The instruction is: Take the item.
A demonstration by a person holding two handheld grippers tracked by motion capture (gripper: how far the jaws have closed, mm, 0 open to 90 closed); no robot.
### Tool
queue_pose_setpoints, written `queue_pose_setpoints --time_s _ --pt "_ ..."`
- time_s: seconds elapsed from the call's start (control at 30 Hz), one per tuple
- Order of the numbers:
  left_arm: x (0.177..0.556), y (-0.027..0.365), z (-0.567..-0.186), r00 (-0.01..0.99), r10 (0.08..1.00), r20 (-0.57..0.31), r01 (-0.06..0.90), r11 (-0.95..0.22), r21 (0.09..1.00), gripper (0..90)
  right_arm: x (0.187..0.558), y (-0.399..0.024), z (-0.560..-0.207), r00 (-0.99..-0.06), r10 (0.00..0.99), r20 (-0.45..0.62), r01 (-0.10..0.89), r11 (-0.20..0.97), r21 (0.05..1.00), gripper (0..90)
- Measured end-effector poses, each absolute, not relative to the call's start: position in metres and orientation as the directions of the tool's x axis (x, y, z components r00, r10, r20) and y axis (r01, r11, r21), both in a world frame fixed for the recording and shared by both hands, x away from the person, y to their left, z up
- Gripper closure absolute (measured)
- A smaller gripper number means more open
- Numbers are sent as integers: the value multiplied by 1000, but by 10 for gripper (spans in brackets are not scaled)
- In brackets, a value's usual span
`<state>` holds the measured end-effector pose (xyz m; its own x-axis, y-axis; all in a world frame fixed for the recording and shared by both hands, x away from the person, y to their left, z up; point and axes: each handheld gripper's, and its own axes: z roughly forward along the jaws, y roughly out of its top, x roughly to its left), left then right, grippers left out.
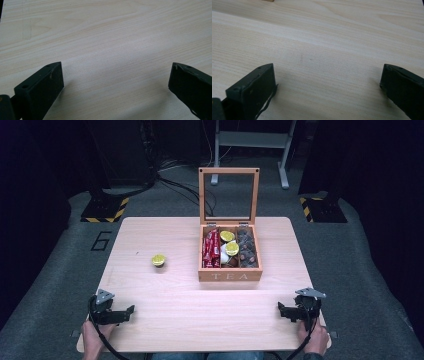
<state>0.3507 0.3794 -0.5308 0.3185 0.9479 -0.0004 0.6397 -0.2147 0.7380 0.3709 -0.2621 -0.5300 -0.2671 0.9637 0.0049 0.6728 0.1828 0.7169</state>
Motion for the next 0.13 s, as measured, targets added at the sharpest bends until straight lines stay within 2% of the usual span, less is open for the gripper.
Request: queue_pose_setpoints --time_s 0.13 --pt "353 376 -533 317 948 3 650 -219 728 0 371 -262 -530 -270 963 2 671 186 718 0"
